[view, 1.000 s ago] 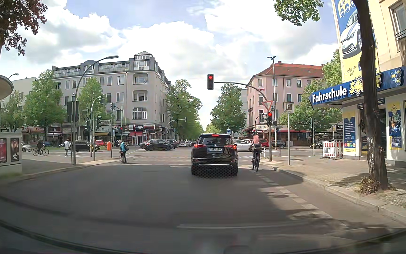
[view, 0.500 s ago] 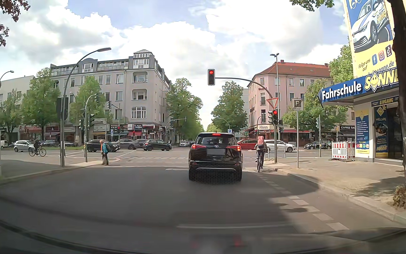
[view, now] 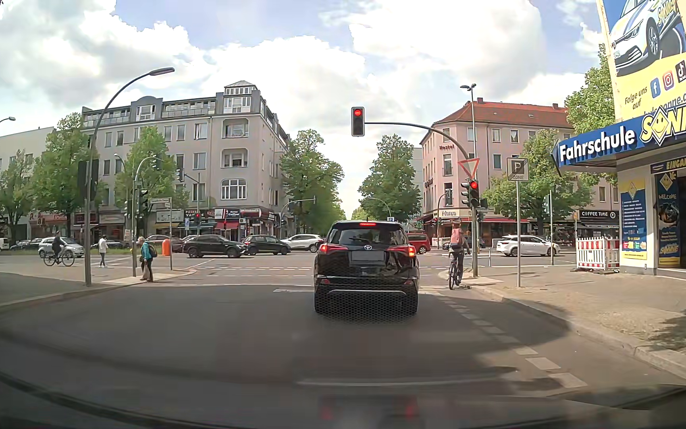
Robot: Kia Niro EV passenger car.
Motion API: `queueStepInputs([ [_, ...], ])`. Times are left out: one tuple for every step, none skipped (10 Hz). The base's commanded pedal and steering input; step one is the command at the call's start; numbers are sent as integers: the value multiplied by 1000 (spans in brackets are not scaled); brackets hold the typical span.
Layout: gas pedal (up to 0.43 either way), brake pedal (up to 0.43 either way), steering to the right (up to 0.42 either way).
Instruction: Follow the waypoints while adhering to traffic rules and regulations
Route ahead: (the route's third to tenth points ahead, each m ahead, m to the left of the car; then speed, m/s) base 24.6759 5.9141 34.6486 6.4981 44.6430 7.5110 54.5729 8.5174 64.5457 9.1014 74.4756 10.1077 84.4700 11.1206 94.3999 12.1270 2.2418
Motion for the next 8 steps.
queueStepInputs([
  [0,146,-29],
  [0,152,-32],
  [0,152,-32],
  [0,165,-32],
  [0,171,-32],
  [0,183,-32],
  [0,189,-30],
  [0,201,-29],
])
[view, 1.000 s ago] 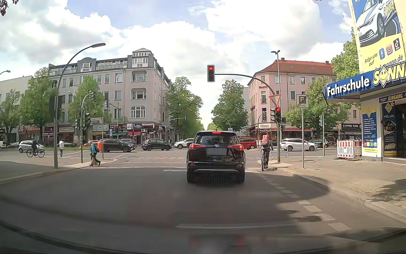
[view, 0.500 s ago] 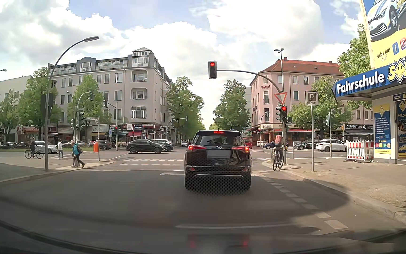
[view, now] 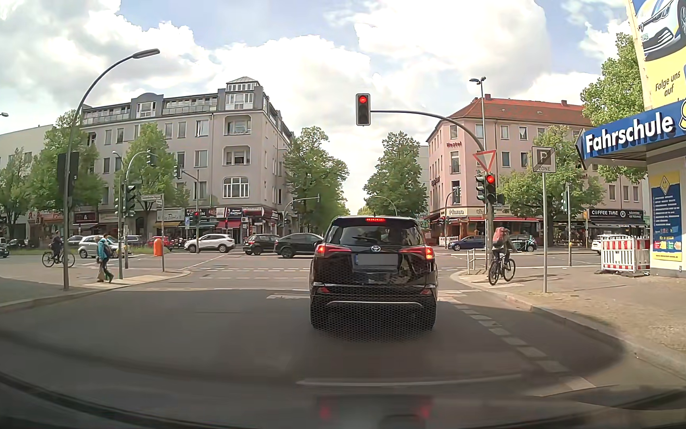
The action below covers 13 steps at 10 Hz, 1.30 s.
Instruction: Follow the waypoints while adhering to traffic rules and regulations
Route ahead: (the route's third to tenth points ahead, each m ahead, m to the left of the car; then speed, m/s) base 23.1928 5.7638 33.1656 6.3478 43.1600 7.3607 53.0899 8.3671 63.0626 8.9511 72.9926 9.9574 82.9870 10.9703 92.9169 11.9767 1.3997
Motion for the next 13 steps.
queueStepInputs([
  [0,207,-26],
  [0,213,-19],
  [0,213,-15],
  [0,213,-14],
  [0,213,-13],
  [0,220,-12],
  [0,220,-11],
  [0,226,-11],
  [0,226,-10],
  [0,232,-11],
  [0,244,-10],
  [0,250,-11],
  [0,256,-11],
])
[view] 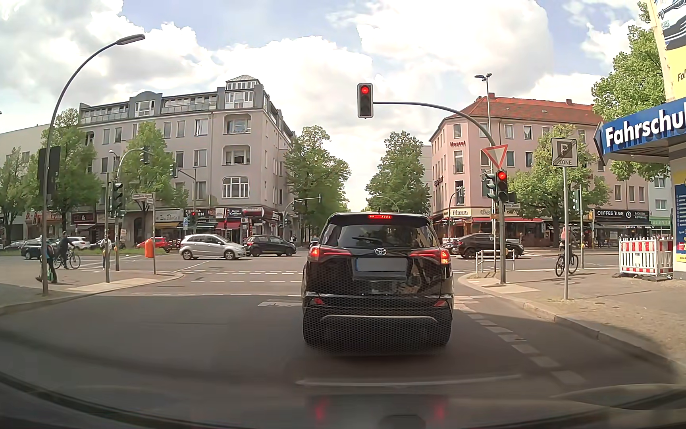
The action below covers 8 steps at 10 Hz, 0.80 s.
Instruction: Follow the waypoints while adhering to traffic rules and regulations
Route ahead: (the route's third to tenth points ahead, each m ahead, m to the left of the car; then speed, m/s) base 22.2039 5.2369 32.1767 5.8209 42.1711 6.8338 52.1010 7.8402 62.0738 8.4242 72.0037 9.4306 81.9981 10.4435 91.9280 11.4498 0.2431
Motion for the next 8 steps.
queueStepInputs([
  [0,256,-11],
  [0,262,-11],
  [0,262,-11],
  [0,268,-11],
  [0,268,-11],
  [0,268,-11],
  [0,274,-11],
  [0,268,-11],
])
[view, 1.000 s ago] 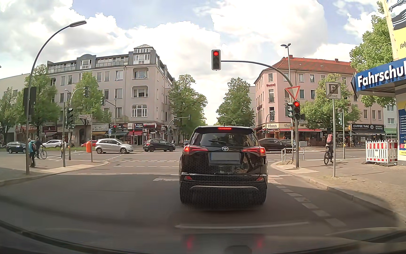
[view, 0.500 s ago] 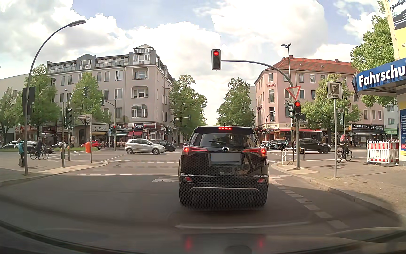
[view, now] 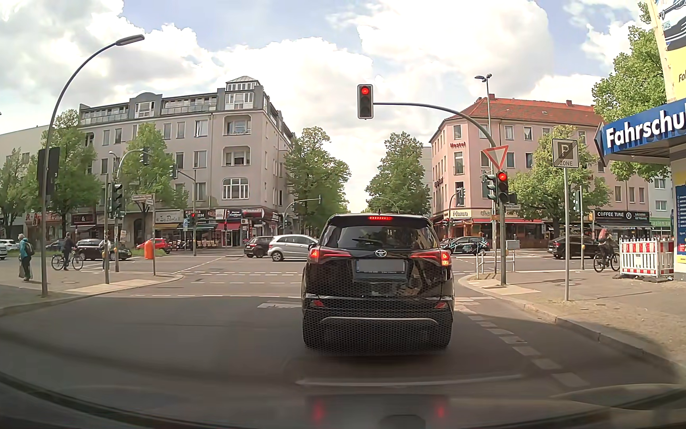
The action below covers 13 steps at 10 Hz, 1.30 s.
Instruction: Follow the waypoints while adhering to traffic rules and regulations
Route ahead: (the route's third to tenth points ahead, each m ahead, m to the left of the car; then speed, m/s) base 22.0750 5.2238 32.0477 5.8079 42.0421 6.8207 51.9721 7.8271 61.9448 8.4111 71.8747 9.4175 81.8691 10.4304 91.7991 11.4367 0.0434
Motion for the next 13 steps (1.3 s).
queueStepInputs([
  [0,268,-11],
  [0,274,-10],
  [0,274,-11],
  [0,274,-11],
  [0,274,-11],
  [0,274,-11],
  [0,274,-11],
  [0,274,-11],
  [0,274,-11],
  [0,274,-11],
  [0,274,-11],
  [0,274,-11],
  [0,274,-11],
])
